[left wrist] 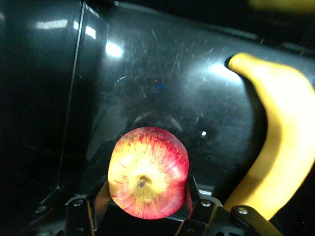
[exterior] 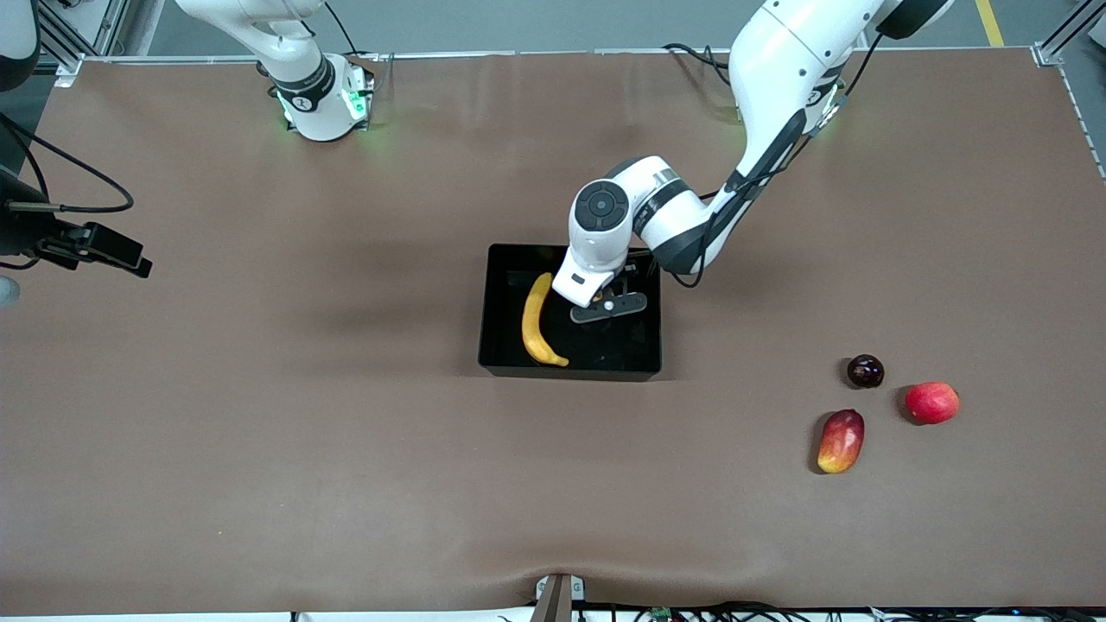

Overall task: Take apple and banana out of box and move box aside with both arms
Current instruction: 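Grasp the red-yellow apple with the left gripper and lift it out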

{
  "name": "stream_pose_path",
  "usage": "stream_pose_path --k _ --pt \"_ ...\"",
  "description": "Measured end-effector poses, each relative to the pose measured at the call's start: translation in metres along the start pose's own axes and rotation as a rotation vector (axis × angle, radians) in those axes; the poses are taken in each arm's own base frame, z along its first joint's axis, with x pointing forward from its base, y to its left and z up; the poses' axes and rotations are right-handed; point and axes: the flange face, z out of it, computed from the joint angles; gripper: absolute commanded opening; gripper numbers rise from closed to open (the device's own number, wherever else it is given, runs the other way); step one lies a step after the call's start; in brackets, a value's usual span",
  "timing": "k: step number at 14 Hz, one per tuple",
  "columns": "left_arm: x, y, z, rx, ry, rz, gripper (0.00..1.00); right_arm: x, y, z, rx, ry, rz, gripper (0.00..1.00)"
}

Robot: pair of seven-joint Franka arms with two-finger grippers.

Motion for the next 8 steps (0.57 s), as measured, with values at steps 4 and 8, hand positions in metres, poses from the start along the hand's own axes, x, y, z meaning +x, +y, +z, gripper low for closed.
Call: stream_pose_path --k 4,8 --pt "0.032 0.001 -0.078 0.04 0.032 -0.048 0.0 0.0 0.0 0.0 0.0 0.0 0.0 1.0" --pt "0.078 -0.044 -0.177 0.009 0.127 -0.062 0.0 0.0 0.0 0.0 0.0 -0.001 0.0 1.0"
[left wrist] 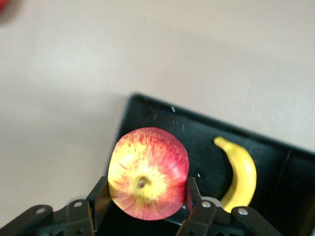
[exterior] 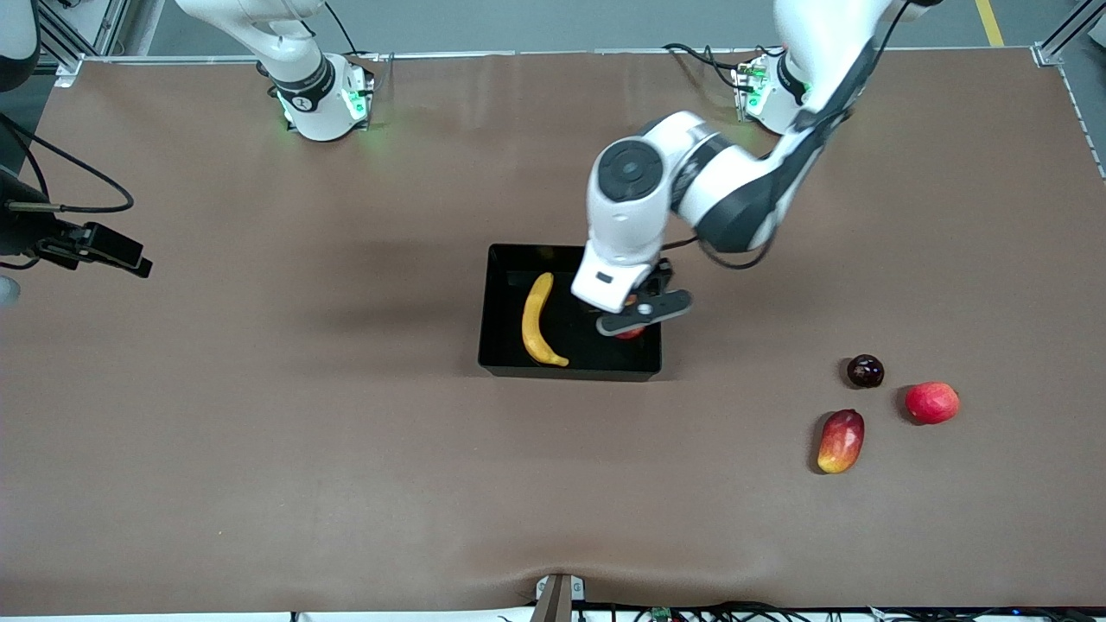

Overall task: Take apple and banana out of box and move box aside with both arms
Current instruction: 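Grasp the red-yellow apple with the left gripper and lift it out, then carry the apple beside the mango and lower it with the left gripper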

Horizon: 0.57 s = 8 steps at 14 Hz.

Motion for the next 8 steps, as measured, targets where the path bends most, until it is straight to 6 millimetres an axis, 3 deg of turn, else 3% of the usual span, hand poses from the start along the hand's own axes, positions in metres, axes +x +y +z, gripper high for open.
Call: stream_pose_path --k 3,8 --pt "0.053 -0.059 -0.024 0.018 0.02 0.083 0.0 0.0 0.0 0.0 0.0 -0.001 0.0 1.0" --pt "0.123 -0.148 -0.014 0.047 -0.003 0.242 0.0 0.0 0.0 0.001 0.0 -0.001 0.0 1.0"
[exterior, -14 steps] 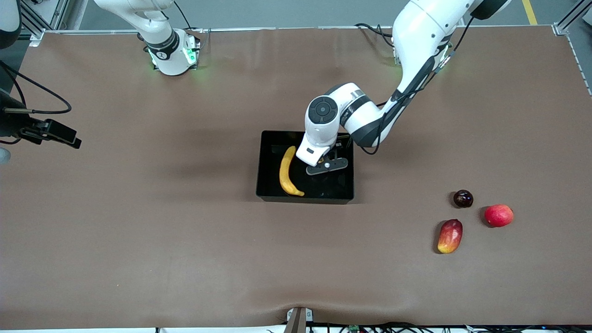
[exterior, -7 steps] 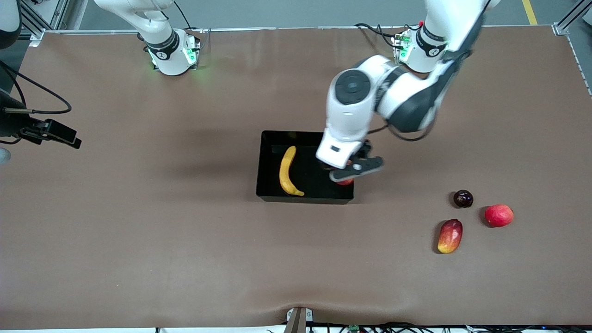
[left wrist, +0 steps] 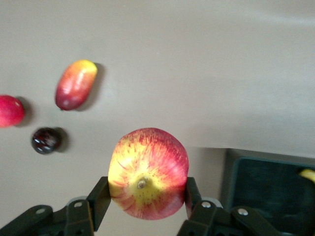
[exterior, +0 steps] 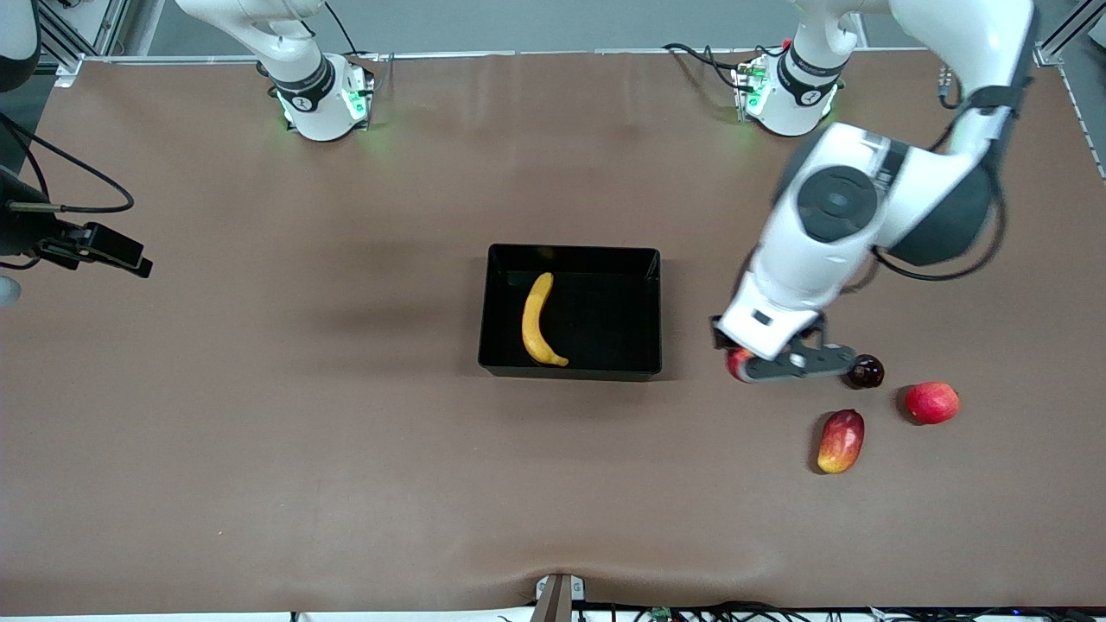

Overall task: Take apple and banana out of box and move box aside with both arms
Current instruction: 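Carry the apple beside the mango and lower it with the left gripper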

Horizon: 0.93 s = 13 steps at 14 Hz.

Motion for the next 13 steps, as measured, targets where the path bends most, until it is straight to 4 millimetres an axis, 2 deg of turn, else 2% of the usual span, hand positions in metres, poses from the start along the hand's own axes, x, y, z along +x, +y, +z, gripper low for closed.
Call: stream_pose_path --k 4,9,10,13 --pt "0.029 -0.087 0.031 0.003 -0.036 0.089 0.0 0.0 0.0 0.0 0.0 0.0 -0.001 1.0" --pt "0.06 -0.168 0.091 -0.046 -0.004 0.221 0.0 0.0 -0.001 0.0 0.0 -0.001 -0.001 1.0" --pt "0.063 -0.175 0.103 -0.055 -0.009 0.221 0.0 0.0 -0.001 0.0 0.0 -0.001 -0.001 1.0" --pt "0.07 -0.173 0.129 -0.078 0.001 0.23 0.0 0.0 -0.001 0.0 0.0 -0.001 -0.002 1.0"
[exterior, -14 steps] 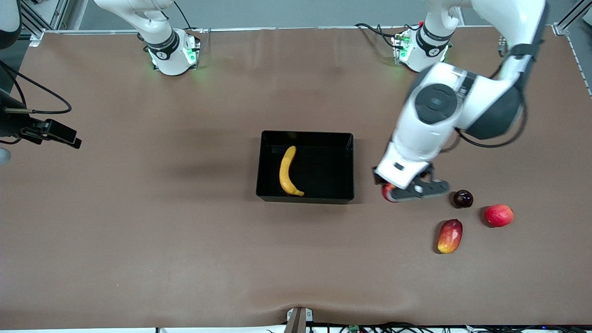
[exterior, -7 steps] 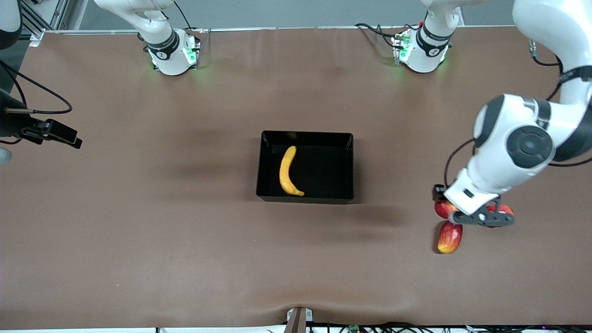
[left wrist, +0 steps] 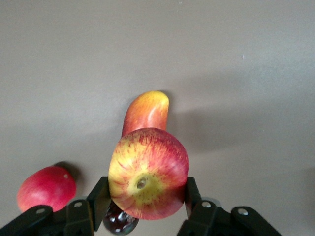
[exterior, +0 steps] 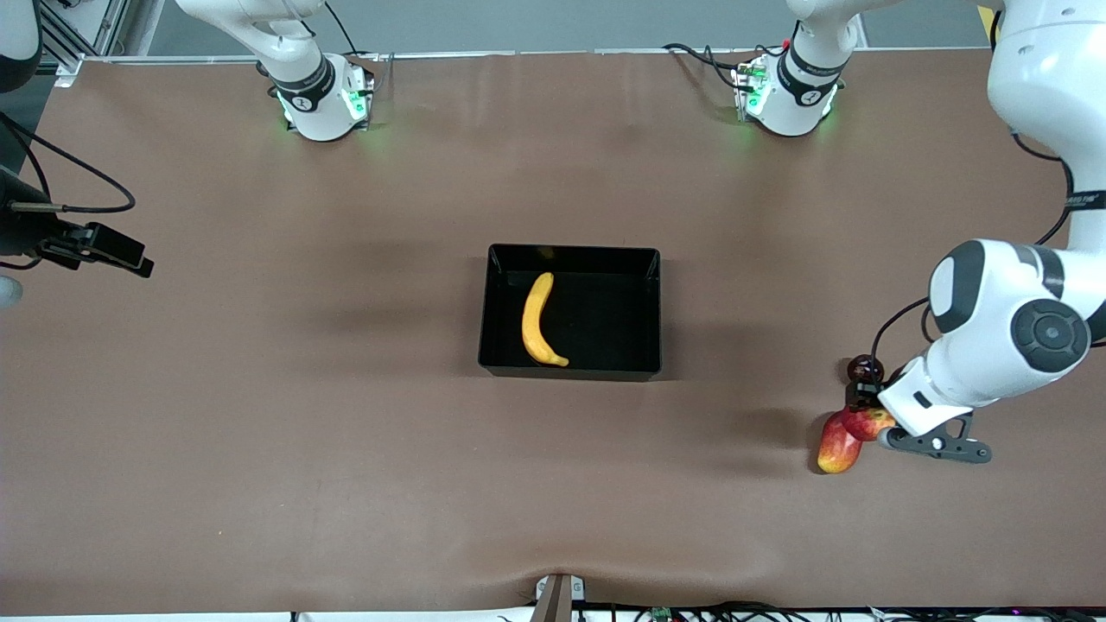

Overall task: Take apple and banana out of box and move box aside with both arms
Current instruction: 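Carry the apple beside the mango and lower it with the left gripper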

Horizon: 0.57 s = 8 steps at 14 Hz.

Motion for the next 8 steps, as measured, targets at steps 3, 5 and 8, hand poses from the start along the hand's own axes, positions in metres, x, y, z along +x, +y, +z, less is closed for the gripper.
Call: stream_pose_path --k 3,5,8 --pt "0.005 -0.034 0.018 0.019 0.042 0.042 0.0 0.0 0.0 0.0 0.0 0.0 0.0 1.0" --pt "0.008 -0.06 0.037 0.033 0.075 0.044 0.0 0.0 0.0 0.0 0.0 0.0 0.0 1.0" --pt "0.013 -0.09 0.066 0.053 0.102 0.086 0.0 0.0 0.0 0.0 0.0 0.0 0.0 1.0"
